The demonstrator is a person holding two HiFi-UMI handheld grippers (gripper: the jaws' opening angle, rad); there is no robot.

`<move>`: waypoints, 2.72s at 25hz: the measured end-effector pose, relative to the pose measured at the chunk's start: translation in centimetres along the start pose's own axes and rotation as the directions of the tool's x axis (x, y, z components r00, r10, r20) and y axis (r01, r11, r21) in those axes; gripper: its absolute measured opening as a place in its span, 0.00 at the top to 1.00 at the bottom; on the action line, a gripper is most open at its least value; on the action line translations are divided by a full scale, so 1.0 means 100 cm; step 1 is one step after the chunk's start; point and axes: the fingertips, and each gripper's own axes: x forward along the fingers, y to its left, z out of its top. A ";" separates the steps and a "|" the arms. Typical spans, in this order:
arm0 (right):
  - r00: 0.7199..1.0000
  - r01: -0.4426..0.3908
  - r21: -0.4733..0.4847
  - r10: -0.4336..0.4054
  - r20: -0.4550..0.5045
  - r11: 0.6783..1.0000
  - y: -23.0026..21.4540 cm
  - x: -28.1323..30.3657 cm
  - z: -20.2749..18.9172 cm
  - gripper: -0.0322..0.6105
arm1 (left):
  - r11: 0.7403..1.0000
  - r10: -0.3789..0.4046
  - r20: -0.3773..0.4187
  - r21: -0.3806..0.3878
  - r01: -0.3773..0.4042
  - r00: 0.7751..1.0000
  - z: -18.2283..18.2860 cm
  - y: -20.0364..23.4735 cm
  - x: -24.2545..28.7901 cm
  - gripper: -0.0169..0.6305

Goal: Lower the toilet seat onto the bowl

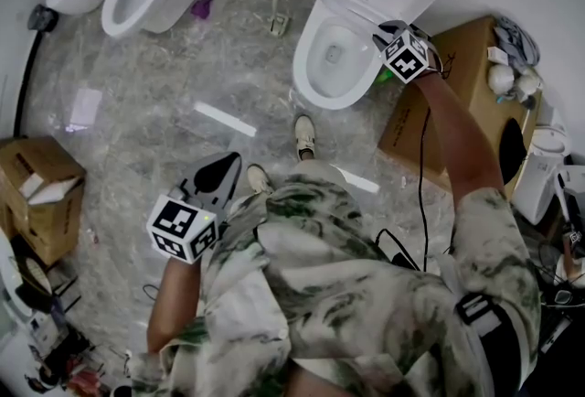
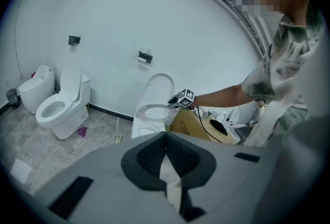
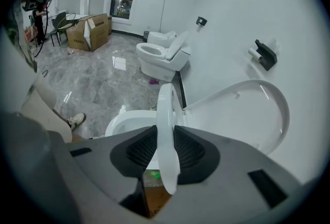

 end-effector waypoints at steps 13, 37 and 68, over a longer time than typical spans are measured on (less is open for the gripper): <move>1.000 -0.017 -0.017 0.017 -0.017 1.000 0.030 0.008 -0.004 0.76 | 1.000 -0.019 -0.022 -0.004 0.019 1.000 -0.015 0.000 -0.004 0.94; 0.998 -0.056 -0.048 0.054 -0.034 0.997 0.093 0.031 -0.016 0.75 | 0.998 -0.057 -0.064 -0.007 0.056 0.996 -0.044 -0.006 0.012 0.94; 0.987 -0.151 -0.036 0.149 -0.056 0.988 0.157 0.076 -0.037 0.72 | 0.984 -0.176 -0.191 -0.001 0.179 0.966 -0.061 -0.007 0.078 0.94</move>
